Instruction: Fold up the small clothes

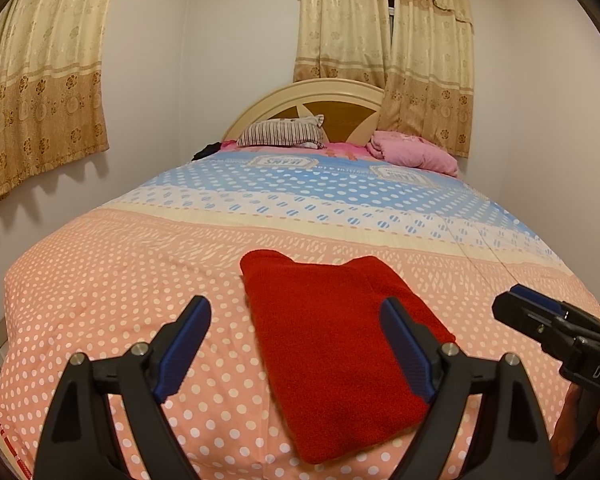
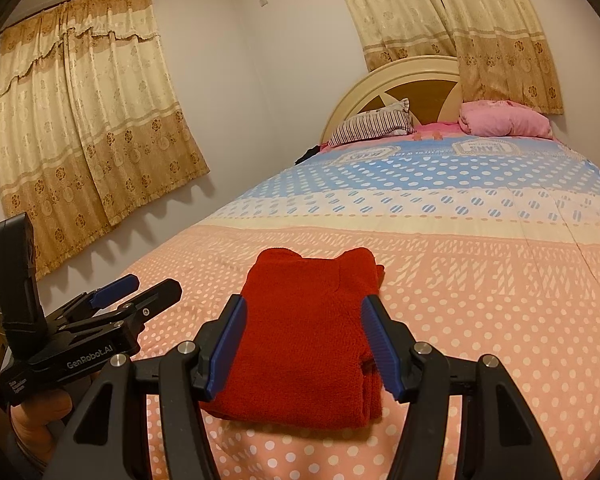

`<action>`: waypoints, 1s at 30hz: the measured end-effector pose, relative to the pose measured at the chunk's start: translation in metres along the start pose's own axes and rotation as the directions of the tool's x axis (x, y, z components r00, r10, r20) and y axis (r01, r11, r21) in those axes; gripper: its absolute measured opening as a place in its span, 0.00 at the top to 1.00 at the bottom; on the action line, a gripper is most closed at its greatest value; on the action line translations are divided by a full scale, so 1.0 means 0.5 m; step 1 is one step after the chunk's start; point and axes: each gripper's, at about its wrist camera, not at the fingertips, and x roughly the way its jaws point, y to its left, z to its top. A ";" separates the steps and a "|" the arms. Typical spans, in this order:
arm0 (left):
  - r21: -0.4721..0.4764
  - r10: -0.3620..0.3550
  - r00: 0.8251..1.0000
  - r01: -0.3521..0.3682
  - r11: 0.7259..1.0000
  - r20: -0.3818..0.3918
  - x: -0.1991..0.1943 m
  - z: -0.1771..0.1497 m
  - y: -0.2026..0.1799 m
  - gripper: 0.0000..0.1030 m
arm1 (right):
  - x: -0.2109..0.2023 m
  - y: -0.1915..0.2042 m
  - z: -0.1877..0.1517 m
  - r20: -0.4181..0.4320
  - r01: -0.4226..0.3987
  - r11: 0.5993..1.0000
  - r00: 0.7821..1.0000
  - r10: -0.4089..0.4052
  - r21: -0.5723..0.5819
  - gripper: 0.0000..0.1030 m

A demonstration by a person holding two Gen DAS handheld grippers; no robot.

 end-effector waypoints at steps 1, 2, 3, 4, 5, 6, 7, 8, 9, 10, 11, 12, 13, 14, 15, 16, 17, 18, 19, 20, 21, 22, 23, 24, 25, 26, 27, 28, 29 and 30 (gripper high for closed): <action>0.001 0.001 1.000 -0.001 1.000 0.001 0.000 0.000 0.000 0.13 | -0.001 0.000 0.000 0.000 0.000 1.000 1.000 0.000 0.000 0.41; 0.001 0.002 1.000 -0.002 1.000 0.001 0.000 0.000 0.000 0.13 | -0.002 0.000 0.002 -0.001 0.000 1.000 1.000 0.000 0.001 0.41; 0.000 0.002 1.000 -0.002 1.000 0.001 0.000 0.000 0.000 0.13 | -0.002 0.000 0.002 -0.001 0.000 1.000 1.000 0.000 0.001 0.41; 0.000 0.001 1.000 -0.001 1.000 0.000 0.000 0.000 0.000 0.13 | -0.003 -0.001 0.002 -0.001 0.001 1.000 1.000 -0.001 0.002 0.41; 0.000 0.001 1.000 -0.001 1.000 0.000 0.000 0.000 0.000 0.13 | -0.004 0.000 0.003 -0.001 0.001 1.000 1.000 -0.001 0.003 0.41; -0.001 0.001 1.000 -0.001 1.000 0.000 0.000 0.000 0.000 0.13 | -0.005 -0.001 0.003 -0.001 0.001 1.000 1.000 -0.001 0.004 0.41; 0.000 0.001 1.000 -0.001 1.000 0.000 0.000 0.000 0.000 0.13 | -0.006 0.000 0.004 -0.001 0.001 1.000 1.000 -0.001 0.005 0.41; 0.000 0.001 1.000 -0.001 1.000 -0.001 0.000 -0.001 0.000 0.13 | -0.006 0.000 0.004 0.000 0.001 1.000 1.000 -0.001 0.004 0.41; 0.000 0.001 1.000 -0.001 1.000 -0.002 0.000 -0.001 -0.001 0.13 | -0.005 0.000 0.004 -0.001 0.001 1.000 1.000 -0.001 0.003 0.41; 0.000 0.001 1.000 -0.001 1.000 -0.003 0.000 -0.001 -0.002 0.13 | -0.006 0.000 0.004 0.000 0.002 1.000 1.000 -0.002 0.003 0.41; 0.001 0.001 1.000 0.000 1.000 -0.004 0.000 -0.001 -0.002 0.13 | -0.006 0.000 0.004 0.001 0.002 1.000 1.000 -0.002 0.003 0.41; 0.002 0.000 1.000 0.000 1.000 -0.005 0.000 -0.002 -0.002 0.13 | -0.006 0.000 0.004 0.002 0.002 1.000 1.000 -0.002 0.003 0.41; 0.002 0.000 1.000 0.000 1.000 -0.005 -0.001 -0.002 -0.003 0.13 | -0.007 0.000 0.004 0.003 0.002 1.000 1.000 -0.002 0.004 0.41; 0.002 0.001 1.000 -0.001 1.000 -0.005 -0.001 -0.002 -0.003 0.13 | -0.008 -0.001 0.005 0.004 0.002 1.000 1.000 -0.002 0.006 0.41; 0.002 0.001 1.000 -0.001 1.000 -0.004 -0.001 -0.001 -0.003 0.13 | -0.008 -0.002 0.006 0.004 0.003 1.000 1.000 -0.003 0.007 0.41; 0.002 0.000 1.000 0.000 1.000 -0.004 -0.001 -0.001 -0.003 0.13 | -0.008 -0.002 0.006 0.005 0.003 1.000 1.000 -0.003 0.007 0.41; 0.002 0.002 1.000 -0.002 1.000 -0.004 -0.001 -0.001 -0.004 0.13 | -0.009 -0.002 0.006 0.005 0.003 1.000 1.000 -0.003 0.007 0.41; 0.003 0.003 1.000 -0.003 1.000 -0.002 -0.002 -0.001 -0.004 0.10 | -0.009 -0.003 0.007 0.005 0.004 1.000 1.000 -0.004 0.007 0.41; 0.005 0.004 1.000 -0.004 1.000 0.001 -0.003 0.000 -0.005 0.06 | -0.009 -0.002 0.007 0.006 0.005 1.000 1.000 -0.005 0.007 0.41; 0.007 0.006 1.000 -0.006 1.000 0.006 -0.005 0.001 -0.006 0.05 | -0.009 -0.002 0.007 0.006 0.004 1.000 1.000 -0.004 0.007 0.41; 0.011 0.010 1.000 -0.010 1.000 0.011 -0.007 0.001 -0.007 0.03 | -0.009 -0.002 0.007 0.006 0.004 1.000 1.000 -0.004 0.007 0.41; 0.016 0.012 1.000 -0.012 1.000 0.015 -0.009 0.003 -0.008 0.03 | -0.009 -0.003 0.007 0.007 0.004 1.000 1.000 -0.004 0.007 0.41; 0.019 0.015 1.000 -0.015 1.000 0.019 -0.011 0.004 -0.010 0.02 | -0.010 -0.003 0.008 0.009 0.005 1.000 1.000 -0.005 0.007 0.41; 0.021 0.018 1.000 -0.019 1.000 0.024 -0.013 0.005 -0.011 0.01 | -0.010 -0.004 0.009 0.011 0.005 1.000 1.000 -0.005 0.007 0.41; 0.020 0.019 0.999 -0.020 1.000 0.028 -0.015 0.006 -0.012 0.00 | -0.011 -0.003 0.010 0.013 0.006 1.000 1.000 -0.006 0.007 0.41; 0.021 0.015 0.999 -0.015 1.000 0.032 -0.017 0.007 -0.012 0.00 | -0.012 -0.003 0.011 0.016 0.007 1.000 1.000 -0.007 0.006 0.41; 0.026 0.011 0.999 -0.012 1.000 0.035 -0.019 0.008 -0.013 0.00 | -0.013 -0.003 0.013 0.019 0.008 1.000 1.000 -0.008 0.006 0.41; 0.028 0.012 0.999 -0.013 1.000 0.037 -0.020 0.009 -0.014 0.00 | -0.014 -0.002 0.014 0.022 0.009 1.000 1.000 -0.009 0.005 0.41; 0.027 0.017 0.999 -0.018 0.999 0.043 -0.022 0.010 -0.014 0.00 | -0.016 -0.001 0.015 0.028 0.010 1.000 1.000 -0.010 0.003 0.41; 0.026 0.021 0.999 -0.022 0.999 0.050 -0.024 0.012 -0.014 0.00 | -0.018 0.000 0.016 0.034 0.012 1.000 0.999 -0.012 0.001 0.41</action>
